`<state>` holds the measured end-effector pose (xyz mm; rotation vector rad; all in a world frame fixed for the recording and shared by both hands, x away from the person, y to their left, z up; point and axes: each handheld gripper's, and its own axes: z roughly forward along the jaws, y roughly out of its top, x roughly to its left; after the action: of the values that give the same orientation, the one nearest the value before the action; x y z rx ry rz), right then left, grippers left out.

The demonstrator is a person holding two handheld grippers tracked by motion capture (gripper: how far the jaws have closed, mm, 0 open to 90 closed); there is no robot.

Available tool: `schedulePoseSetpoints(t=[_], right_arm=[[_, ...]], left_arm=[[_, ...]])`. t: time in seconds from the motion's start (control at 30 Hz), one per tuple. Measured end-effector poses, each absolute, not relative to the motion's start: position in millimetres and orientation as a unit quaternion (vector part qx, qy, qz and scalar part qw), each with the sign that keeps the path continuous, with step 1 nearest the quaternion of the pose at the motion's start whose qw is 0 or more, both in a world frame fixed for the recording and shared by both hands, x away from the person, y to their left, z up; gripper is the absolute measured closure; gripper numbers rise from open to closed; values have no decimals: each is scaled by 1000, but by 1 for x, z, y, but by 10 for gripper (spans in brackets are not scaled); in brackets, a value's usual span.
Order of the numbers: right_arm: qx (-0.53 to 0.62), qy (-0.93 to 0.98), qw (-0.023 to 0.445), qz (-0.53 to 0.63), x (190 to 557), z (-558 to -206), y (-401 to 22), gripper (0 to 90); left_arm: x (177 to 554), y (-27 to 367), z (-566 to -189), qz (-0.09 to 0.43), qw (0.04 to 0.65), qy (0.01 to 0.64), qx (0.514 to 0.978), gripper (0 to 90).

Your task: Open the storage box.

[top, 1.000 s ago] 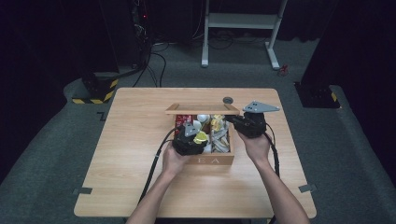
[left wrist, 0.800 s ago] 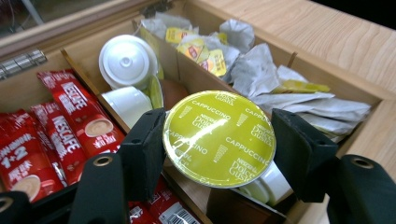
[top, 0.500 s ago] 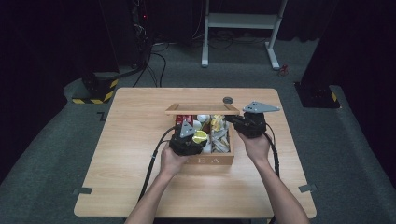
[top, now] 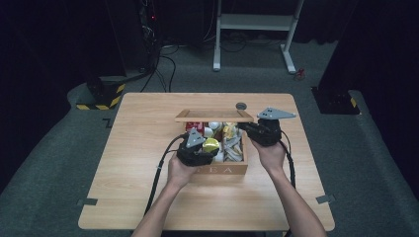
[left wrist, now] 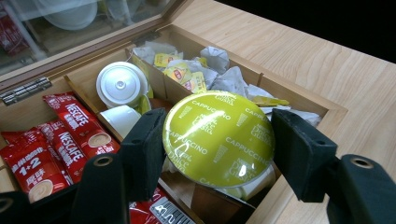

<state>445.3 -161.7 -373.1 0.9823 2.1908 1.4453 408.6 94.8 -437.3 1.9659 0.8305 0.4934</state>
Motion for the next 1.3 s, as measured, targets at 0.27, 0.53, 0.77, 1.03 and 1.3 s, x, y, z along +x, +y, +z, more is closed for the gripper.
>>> schedulePoseSetpoints(t=[0.27,0.53,0.77,1.03,1.3], right_arm=[[346,769,164,512,446,-374,-162,896],[346,767,162,515,446,-375,-163,896],[345,767,161,516,445,-376,-163,896],[344,766,161,519,445,-377,-163,896],[344,765,159,521,445,-377,-164,897]], left_arm=[[405,100,-434,198,454,339,800,383],[401,107,-431,197,456,342,797,383],[397,113,-428,199,460,343,794,383],[395,121,-427,194,465,348,791,383],[390,133,-427,196,470,358,782,383]])
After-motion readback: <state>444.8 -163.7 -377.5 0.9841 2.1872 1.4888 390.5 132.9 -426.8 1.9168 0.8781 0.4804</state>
